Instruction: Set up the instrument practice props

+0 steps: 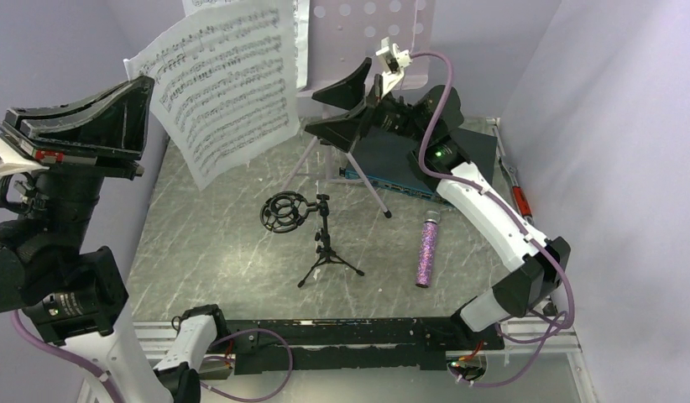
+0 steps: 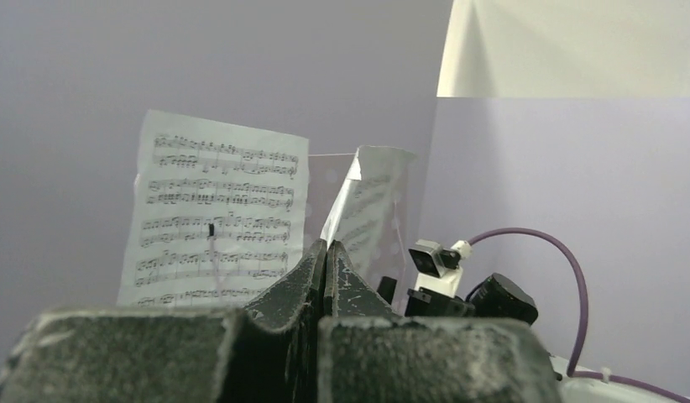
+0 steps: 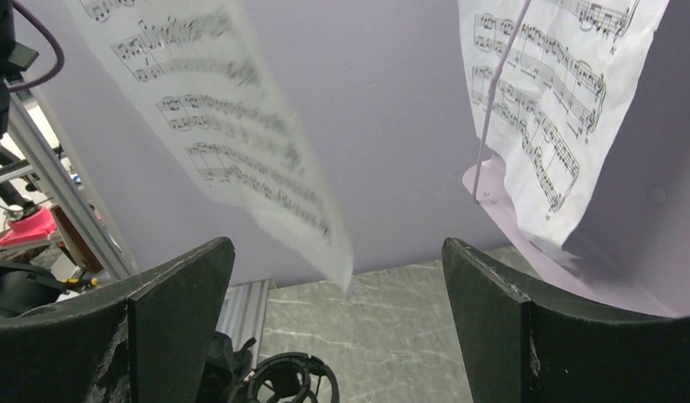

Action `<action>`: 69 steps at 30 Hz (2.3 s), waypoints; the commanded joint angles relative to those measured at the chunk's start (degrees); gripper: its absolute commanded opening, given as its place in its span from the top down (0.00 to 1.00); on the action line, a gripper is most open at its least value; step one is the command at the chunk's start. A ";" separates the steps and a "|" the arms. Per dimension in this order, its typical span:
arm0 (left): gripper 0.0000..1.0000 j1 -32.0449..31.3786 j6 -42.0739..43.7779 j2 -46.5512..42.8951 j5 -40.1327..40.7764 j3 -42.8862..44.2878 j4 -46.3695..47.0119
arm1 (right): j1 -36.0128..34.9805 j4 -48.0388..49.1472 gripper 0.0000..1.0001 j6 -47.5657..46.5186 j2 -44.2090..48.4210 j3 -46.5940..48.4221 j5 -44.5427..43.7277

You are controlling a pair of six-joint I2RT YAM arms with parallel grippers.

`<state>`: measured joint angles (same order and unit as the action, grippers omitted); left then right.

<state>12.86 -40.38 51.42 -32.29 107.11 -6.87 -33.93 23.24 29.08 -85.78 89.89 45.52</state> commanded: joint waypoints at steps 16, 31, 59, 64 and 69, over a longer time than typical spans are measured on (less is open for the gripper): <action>0.97 -0.82 -19.16 3.94 -9.74 -16.11 18.30 | -1.38 14.87 0.54 8.57 -3.51 9.59 9.25; 0.20 -0.78 -13.57 6.61 -19.27 -20.57 14.51 | -1.31 4.10 1.00 1.85 2.01 8.48 3.75; 0.97 -12.33 -9.11 10.85 -27.75 -23.21 22.12 | -0.74 -21.13 0.63 -7.79 2.27 17.60 -11.17; 0.97 -12.42 -9.45 12.66 -21.59 -20.16 22.99 | 2.03 -33.71 0.35 -11.60 2.29 22.72 -26.53; 0.97 -12.54 -12.40 15.72 -17.56 -16.89 27.91 | 4.46 -39.08 0.29 -14.69 4.69 23.68 -40.91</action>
<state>0.64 -51.31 65.43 -54.46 86.50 15.73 -30.87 -9.61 18.87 -84.82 111.26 20.36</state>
